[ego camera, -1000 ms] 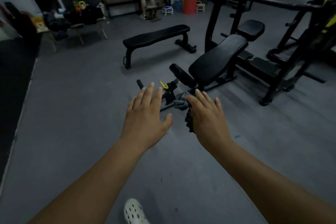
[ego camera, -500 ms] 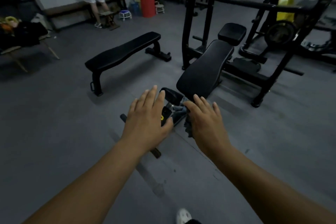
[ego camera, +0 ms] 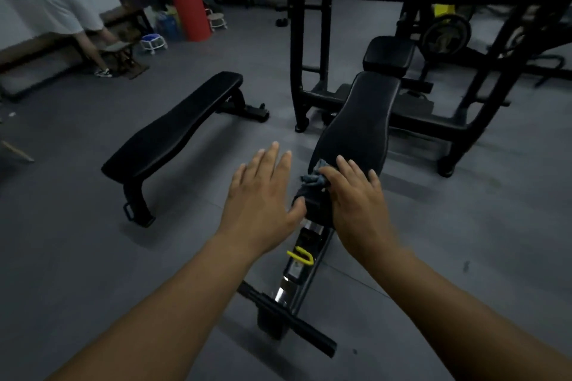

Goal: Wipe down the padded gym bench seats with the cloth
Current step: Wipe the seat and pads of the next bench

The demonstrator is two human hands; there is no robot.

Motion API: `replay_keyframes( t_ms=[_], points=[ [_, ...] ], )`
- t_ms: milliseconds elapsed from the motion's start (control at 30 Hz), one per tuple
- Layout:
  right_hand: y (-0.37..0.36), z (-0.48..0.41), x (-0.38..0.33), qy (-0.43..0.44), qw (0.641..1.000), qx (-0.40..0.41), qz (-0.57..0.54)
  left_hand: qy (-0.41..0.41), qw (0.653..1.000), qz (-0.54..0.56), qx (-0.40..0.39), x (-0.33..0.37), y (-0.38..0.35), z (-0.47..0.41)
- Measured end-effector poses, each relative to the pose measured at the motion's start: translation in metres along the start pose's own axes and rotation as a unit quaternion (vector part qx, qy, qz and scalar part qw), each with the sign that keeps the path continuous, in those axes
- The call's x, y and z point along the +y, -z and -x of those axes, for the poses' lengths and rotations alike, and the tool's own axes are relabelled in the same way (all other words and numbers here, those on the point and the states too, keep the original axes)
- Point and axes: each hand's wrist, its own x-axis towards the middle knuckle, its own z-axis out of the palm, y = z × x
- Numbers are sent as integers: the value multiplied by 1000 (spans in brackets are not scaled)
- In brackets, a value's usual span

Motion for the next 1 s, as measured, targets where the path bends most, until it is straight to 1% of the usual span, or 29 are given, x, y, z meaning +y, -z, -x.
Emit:
replay_keyframes(
  t_ms=[200,300,400,500,567,833,1000],
  points=[
    [-88,-68,-67,-53,995,60,52,-89,996,8,-6,-131,2,-69],
    [-125,-91,-105,-121,986,86,75,-146,989,13,-20,-192,5,-96],
    [-147,-110,-135,-176,976,102,83,-194,980,31,-36,-235,11,-125],
    [-165,-135,-153,-210,966,115,98,-242,969,39,-38,-263,14,-166],
    [-180,-156,-153,-247,956,122,98,-268,962,36,-42,-275,7,-199],
    [-248,-249,-116,-348,915,186,89,-361,927,5,-101,-305,-29,-332],
    [-265,-320,-99,-386,893,214,85,-395,913,-1,-97,-316,-31,-429]
  ],
)
